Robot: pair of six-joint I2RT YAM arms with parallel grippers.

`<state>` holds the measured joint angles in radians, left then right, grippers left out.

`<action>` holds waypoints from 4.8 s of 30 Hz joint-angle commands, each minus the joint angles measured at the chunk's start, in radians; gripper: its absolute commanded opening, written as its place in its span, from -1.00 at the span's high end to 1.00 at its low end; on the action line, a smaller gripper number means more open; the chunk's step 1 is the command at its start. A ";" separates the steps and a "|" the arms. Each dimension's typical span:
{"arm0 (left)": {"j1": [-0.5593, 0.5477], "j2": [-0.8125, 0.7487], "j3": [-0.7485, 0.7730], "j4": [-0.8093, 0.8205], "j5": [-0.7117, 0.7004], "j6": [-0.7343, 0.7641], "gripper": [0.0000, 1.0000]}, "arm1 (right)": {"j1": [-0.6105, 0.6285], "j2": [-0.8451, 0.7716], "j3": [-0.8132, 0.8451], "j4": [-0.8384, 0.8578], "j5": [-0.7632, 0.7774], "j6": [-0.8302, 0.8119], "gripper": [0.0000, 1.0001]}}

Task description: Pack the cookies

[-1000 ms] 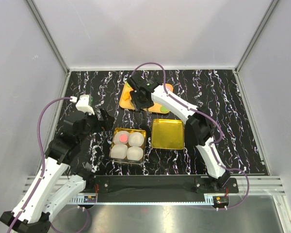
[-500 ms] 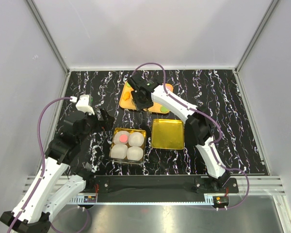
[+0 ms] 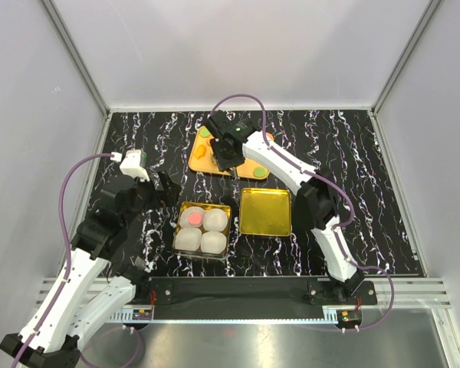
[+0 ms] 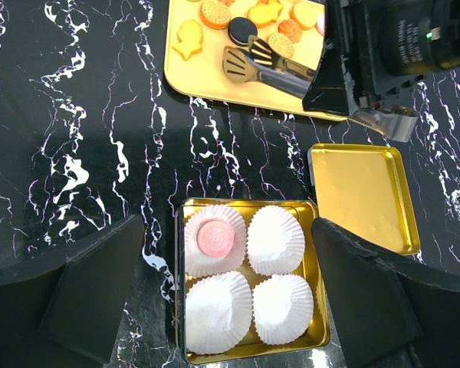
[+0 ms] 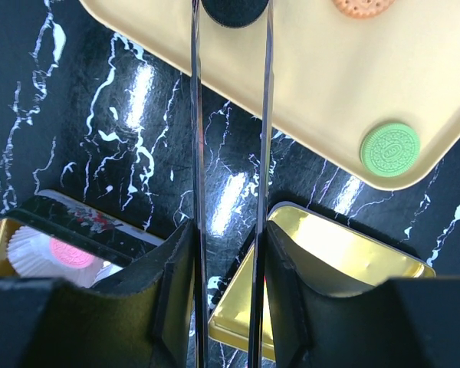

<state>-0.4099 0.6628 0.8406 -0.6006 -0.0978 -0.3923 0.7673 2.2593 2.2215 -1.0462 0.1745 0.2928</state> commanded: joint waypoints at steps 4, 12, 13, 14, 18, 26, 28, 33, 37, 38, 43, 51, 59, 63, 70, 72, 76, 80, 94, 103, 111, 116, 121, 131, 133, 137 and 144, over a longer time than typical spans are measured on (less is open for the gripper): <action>0.006 -0.002 0.005 0.035 0.012 -0.002 -0.98 | -0.008 -0.168 -0.012 0.003 -0.009 -0.007 0.17; 0.006 -0.003 0.005 0.036 0.012 -0.002 -0.98 | -0.003 -0.348 -0.215 0.051 -0.093 0.017 0.17; 0.008 -0.003 0.006 0.035 0.012 -0.002 -0.98 | -0.002 -0.365 -0.235 0.055 -0.105 0.020 0.17; 0.008 -0.002 0.006 0.036 0.013 -0.002 -0.98 | 0.009 -0.400 -0.253 0.057 -0.107 0.023 0.17; 0.010 0.004 0.006 0.036 0.013 -0.002 -0.98 | 0.066 -0.481 -0.358 0.055 -0.096 0.034 0.17; 0.014 0.006 0.005 0.036 0.017 -0.002 -0.98 | 0.179 -0.658 -0.552 0.063 -0.099 0.101 0.17; 0.016 0.008 0.003 0.038 0.015 -0.003 -0.98 | 0.214 -0.679 -0.588 0.066 -0.098 0.129 0.17; 0.016 0.009 0.005 0.036 0.020 -0.003 -0.98 | 0.268 -0.708 -0.648 0.068 -0.102 0.161 0.17; 0.014 0.009 0.005 0.036 0.017 -0.003 -0.98 | 0.293 -0.701 -0.668 0.074 -0.110 0.163 0.14; 0.014 0.011 0.005 0.036 0.014 -0.003 -0.98 | 0.300 -0.699 -0.681 0.074 -0.115 0.166 0.14; 0.014 0.009 0.006 0.036 0.013 -0.003 -0.98 | 0.310 -0.690 -0.711 0.084 -0.122 0.172 0.13; 0.016 0.008 0.006 0.035 0.013 -0.003 -0.98 | 0.325 -0.676 -0.721 0.081 -0.130 0.167 0.10; 0.016 0.009 0.005 0.036 0.013 -0.003 -0.98 | 0.333 -0.685 -0.761 0.077 -0.130 0.172 0.09; 0.016 0.012 0.005 0.038 0.013 -0.003 -0.98 | 0.336 -0.687 -0.772 0.081 -0.135 0.177 0.04; 0.016 0.014 0.005 0.036 0.013 -0.003 -0.98 | 0.342 -0.676 -0.758 0.083 -0.133 0.170 -0.11; 0.016 0.014 0.003 0.036 0.013 -0.003 -0.98 | 0.340 -0.676 -0.754 0.080 -0.129 0.167 -0.14; 0.016 0.014 0.005 0.036 0.013 -0.003 -0.98 | 0.340 -0.679 -0.724 0.069 -0.118 0.161 -0.16; 0.016 0.014 0.005 0.036 0.013 -0.003 -0.98 | 0.342 -0.693 -0.669 0.051 -0.116 0.132 -0.06; 0.016 0.009 0.006 0.036 0.013 -0.003 -0.98 | 0.101 -0.661 -0.528 0.046 -0.130 0.016 0.00; 0.014 0.015 0.005 0.038 0.021 -0.003 -0.98 | -0.146 -0.486 -0.418 0.121 -0.133 -0.040 -0.02; 0.016 0.020 0.005 0.039 0.027 -0.003 -0.98 | -0.203 -0.230 -0.185 0.094 -0.121 -0.037 -0.06; 0.017 0.023 0.005 0.038 0.030 -0.002 -0.98 | -0.211 -0.152 -0.152 0.101 -0.138 -0.034 -0.06; 0.017 0.024 0.005 0.041 0.032 -0.002 -0.98 | -0.212 -0.126 -0.171 0.115 -0.118 -0.029 -0.08; 0.022 0.031 0.006 0.042 0.032 -0.002 -0.98 | -0.218 -0.081 -0.154 0.118 -0.139 -0.034 -0.08; 0.023 0.031 0.006 0.044 0.035 -0.002 -0.98 | -0.220 -0.076 -0.152 0.127 -0.147 -0.034 -0.08; 0.026 0.034 0.006 0.044 0.035 -0.002 -0.98 | -0.223 -0.058 -0.131 0.117 -0.145 -0.037 -0.08; 0.031 0.035 0.005 0.044 0.035 -0.002 -0.98 | -0.223 -0.082 -0.149 0.109 -0.133 -0.040 0.01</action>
<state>-0.3874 0.6968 0.8406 -0.6003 -0.0830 -0.3927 0.5556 2.2002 2.0422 -0.9558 0.0326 0.2680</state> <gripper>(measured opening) 0.988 0.505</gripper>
